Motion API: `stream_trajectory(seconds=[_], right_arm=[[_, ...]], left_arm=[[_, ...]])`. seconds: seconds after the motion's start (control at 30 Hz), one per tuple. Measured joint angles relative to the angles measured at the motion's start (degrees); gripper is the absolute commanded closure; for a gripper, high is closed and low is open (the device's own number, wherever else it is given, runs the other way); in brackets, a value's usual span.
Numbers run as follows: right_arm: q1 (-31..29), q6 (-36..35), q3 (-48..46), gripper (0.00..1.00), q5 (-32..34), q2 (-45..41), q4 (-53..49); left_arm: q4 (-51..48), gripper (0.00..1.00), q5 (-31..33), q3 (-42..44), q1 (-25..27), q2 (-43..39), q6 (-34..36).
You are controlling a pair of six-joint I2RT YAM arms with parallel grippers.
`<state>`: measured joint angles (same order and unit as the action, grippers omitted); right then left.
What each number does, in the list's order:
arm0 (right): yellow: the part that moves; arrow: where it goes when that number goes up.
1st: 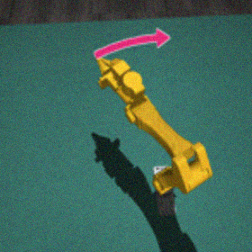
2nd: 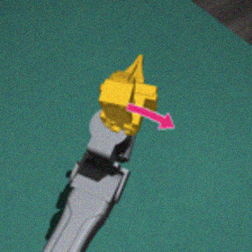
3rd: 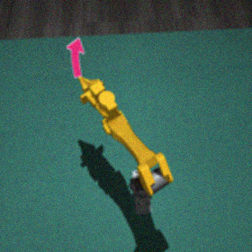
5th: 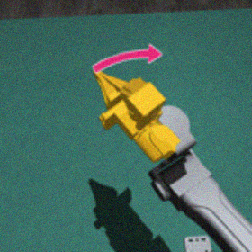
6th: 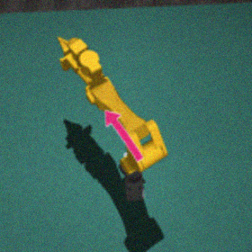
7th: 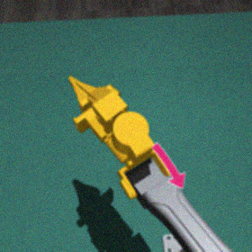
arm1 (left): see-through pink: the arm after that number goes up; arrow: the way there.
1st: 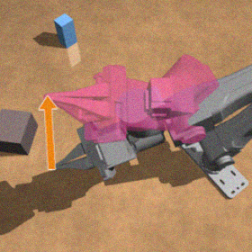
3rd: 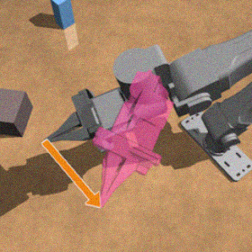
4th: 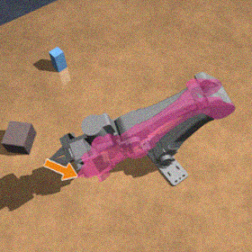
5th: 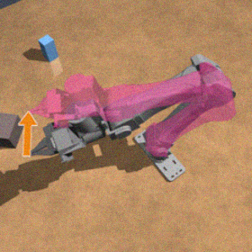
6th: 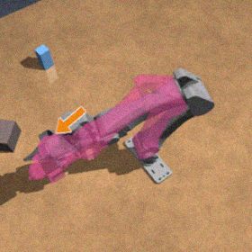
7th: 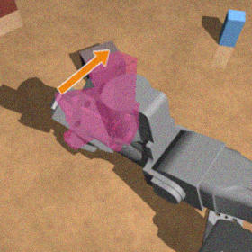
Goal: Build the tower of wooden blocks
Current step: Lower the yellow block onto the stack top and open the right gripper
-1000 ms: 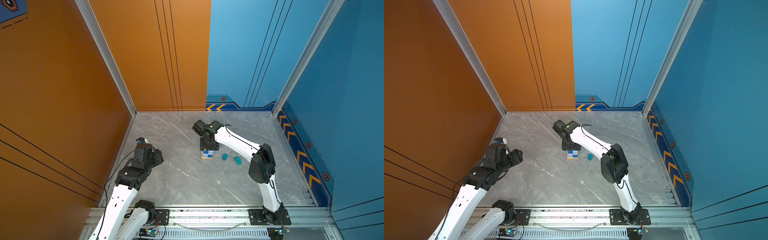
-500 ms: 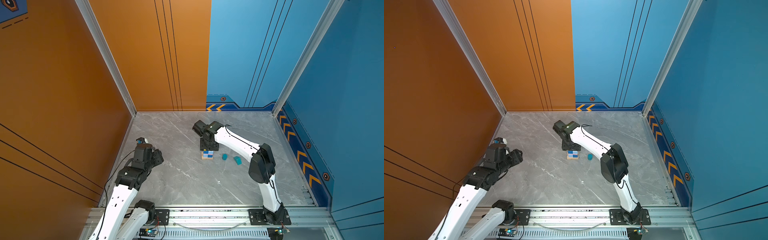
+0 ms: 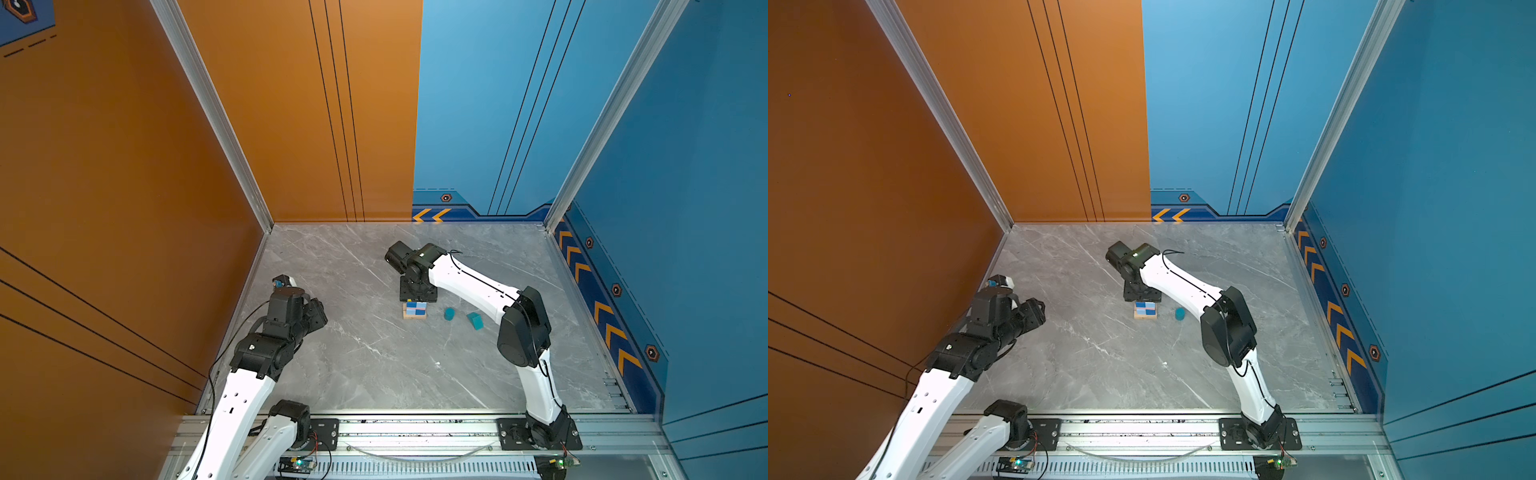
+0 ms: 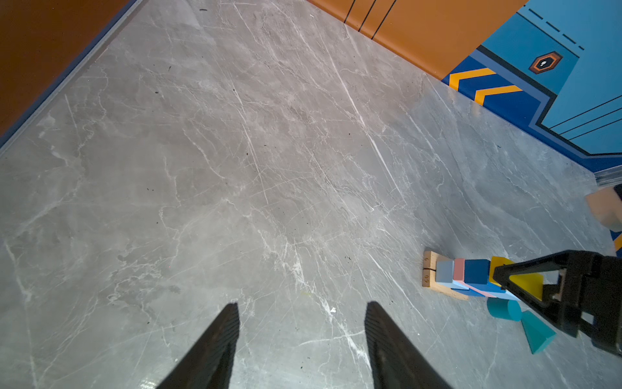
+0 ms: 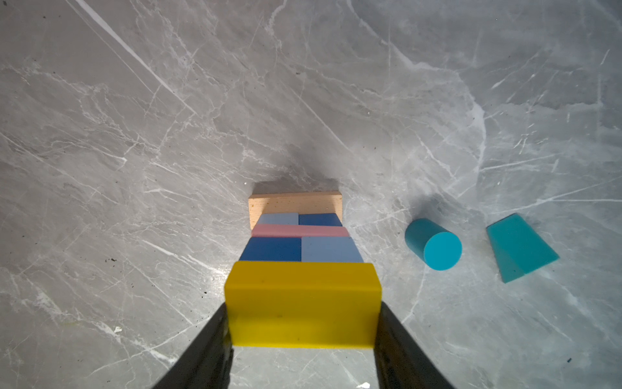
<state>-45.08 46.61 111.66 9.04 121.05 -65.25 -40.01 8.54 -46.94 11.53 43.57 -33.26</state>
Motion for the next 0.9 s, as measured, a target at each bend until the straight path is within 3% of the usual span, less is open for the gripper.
stream_trajectory(seconds=[0.9], right_arm=[[0.00,0.26,-0.90,0.32,-0.20,-0.09,0.96]], left_arm=[[0.00,0.38,-0.07,0.00,0.00,-0.02,0.00]])
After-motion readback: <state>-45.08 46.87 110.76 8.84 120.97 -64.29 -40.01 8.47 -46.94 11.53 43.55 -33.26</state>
